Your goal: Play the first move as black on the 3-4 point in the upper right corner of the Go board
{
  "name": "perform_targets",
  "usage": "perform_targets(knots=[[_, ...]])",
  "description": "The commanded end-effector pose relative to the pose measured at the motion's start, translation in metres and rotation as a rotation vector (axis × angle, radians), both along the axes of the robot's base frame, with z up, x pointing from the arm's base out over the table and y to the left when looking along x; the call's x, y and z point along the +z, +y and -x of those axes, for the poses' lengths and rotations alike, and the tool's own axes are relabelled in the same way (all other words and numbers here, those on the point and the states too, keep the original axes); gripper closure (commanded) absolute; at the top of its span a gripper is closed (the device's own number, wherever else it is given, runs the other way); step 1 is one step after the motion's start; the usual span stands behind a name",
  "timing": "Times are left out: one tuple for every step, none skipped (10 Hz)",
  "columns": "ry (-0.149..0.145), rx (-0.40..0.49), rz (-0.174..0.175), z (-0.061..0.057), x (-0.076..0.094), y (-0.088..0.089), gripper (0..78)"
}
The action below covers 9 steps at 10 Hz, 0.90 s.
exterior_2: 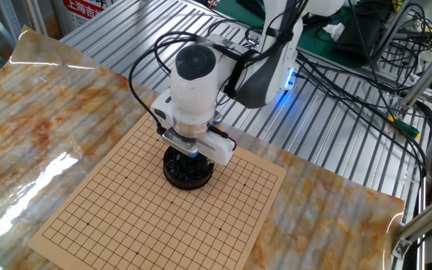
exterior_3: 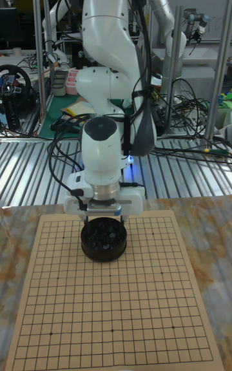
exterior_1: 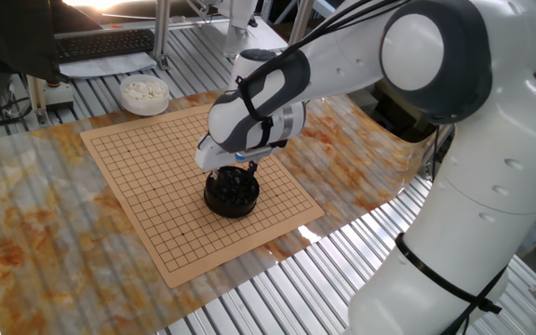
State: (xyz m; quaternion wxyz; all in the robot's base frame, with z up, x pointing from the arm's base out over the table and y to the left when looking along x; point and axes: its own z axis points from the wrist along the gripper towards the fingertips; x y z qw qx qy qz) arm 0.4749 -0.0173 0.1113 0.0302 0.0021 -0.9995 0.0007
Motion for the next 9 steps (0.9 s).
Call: perform_targets(knots=[[-0.004,0.011,-0.011,-0.0032,-0.0036,-0.0056,0.2],[-0.002,0.015,-0.012,-0.0032,-0.0038,-0.0055,0.2],[-0.001,0.016,-0.011,-0.0033,-0.0044,-0.0053,0.2],[0.0,0.018,-0.012,-0.0035,-0.0058,-0.0048,0.2],[-0.001,0.019,-0.013,-0.0037,-0.0083,-0.0036,0.2],[-0.001,0.021,-0.013,-0.0038,-0.0104,-0.0023,0.2],[-0.001,0.022,-0.014,-0.0037,-0.0108,-0.0018,0.2],[0.0,0.028,-0.015,-0.0037,-0.0109,-0.0017,0.2],[0.001,0.031,-0.016,-0.0037,-0.0113,-0.0017,0.2]])
